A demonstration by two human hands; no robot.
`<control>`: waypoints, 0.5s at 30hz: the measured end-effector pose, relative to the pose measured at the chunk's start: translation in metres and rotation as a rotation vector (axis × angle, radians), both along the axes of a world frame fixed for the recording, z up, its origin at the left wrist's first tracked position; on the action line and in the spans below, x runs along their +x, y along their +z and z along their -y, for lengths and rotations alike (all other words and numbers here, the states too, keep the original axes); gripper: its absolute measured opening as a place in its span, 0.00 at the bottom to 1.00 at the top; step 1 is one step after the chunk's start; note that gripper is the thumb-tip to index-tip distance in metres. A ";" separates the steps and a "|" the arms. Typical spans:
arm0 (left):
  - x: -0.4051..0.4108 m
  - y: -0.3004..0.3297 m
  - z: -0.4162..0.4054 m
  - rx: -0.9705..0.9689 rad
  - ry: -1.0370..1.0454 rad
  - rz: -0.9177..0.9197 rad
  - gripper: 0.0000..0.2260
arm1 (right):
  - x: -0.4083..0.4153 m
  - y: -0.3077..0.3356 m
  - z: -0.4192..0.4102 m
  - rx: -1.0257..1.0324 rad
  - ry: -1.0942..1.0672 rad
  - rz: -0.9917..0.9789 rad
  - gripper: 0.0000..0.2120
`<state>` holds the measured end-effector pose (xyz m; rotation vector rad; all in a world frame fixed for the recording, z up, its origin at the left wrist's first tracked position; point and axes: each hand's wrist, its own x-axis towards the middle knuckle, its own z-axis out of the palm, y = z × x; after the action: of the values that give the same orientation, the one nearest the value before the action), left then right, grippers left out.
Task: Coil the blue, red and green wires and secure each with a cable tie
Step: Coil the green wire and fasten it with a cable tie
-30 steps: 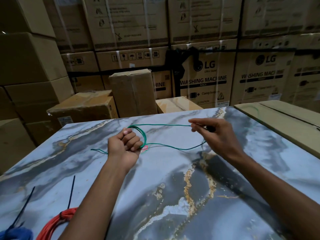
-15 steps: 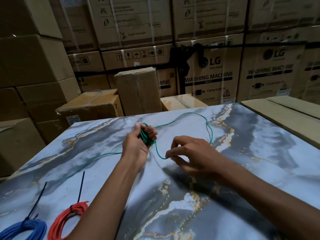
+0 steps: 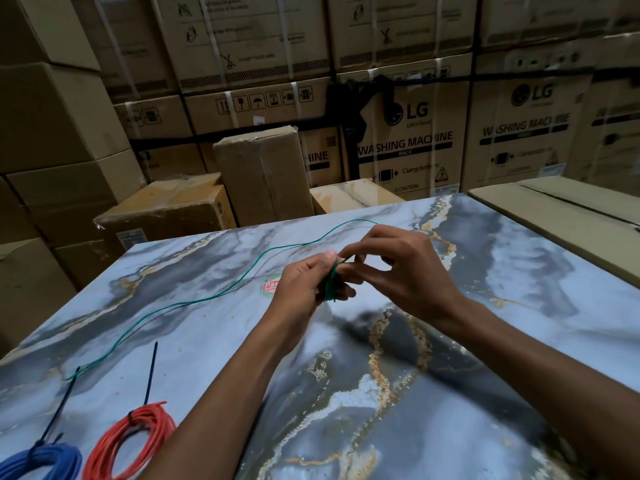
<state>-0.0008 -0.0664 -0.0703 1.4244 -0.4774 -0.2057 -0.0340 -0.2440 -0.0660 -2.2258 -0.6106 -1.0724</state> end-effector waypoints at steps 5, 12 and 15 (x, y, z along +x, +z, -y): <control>0.001 0.002 -0.002 0.106 -0.021 0.060 0.18 | 0.000 0.006 0.004 0.201 0.132 -0.144 0.08; -0.003 0.005 -0.003 0.098 -0.122 -0.001 0.18 | 0.003 0.013 0.020 0.533 0.282 -0.498 0.10; -0.001 0.007 -0.005 0.044 -0.145 -0.052 0.18 | 0.005 0.009 0.021 0.611 0.329 -0.607 0.11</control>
<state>-0.0022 -0.0611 -0.0629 1.4246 -0.5361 -0.3710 -0.0291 -0.2653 -0.0568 -1.6955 -0.3033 -0.3119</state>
